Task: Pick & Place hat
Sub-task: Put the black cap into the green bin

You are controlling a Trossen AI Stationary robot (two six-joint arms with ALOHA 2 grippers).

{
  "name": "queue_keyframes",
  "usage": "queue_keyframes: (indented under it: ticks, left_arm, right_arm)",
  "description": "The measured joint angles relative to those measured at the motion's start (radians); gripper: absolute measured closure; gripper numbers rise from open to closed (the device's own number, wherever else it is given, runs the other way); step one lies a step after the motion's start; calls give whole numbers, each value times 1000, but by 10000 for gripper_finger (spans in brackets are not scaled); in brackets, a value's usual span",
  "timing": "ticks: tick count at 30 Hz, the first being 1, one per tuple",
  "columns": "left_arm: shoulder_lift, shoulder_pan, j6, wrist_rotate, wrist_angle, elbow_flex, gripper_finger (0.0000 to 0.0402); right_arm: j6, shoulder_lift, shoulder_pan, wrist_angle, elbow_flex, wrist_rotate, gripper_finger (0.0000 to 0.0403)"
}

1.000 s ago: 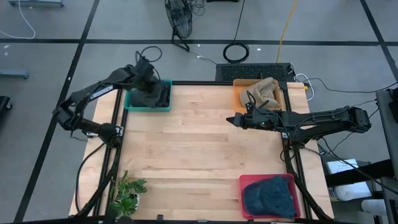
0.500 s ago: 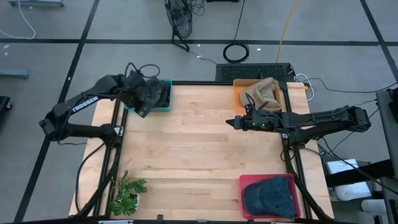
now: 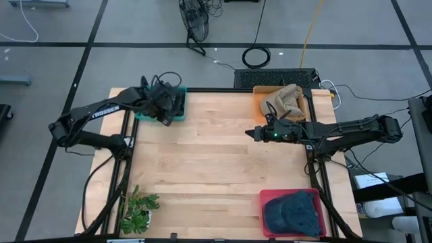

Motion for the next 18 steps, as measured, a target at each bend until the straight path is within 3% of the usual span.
queue_keyframes:
  ticks: [11, 18]
  left_arm:
    - [174, 13, 8, -45, 52, -8, 284]
    - [186, 13, 13, -57, 98, -8, 284]
  right_arm:
    - [10, 0, 0, 0, 0, 4, 275]
    - [33, 0, 5, 0, 0, 0, 275]
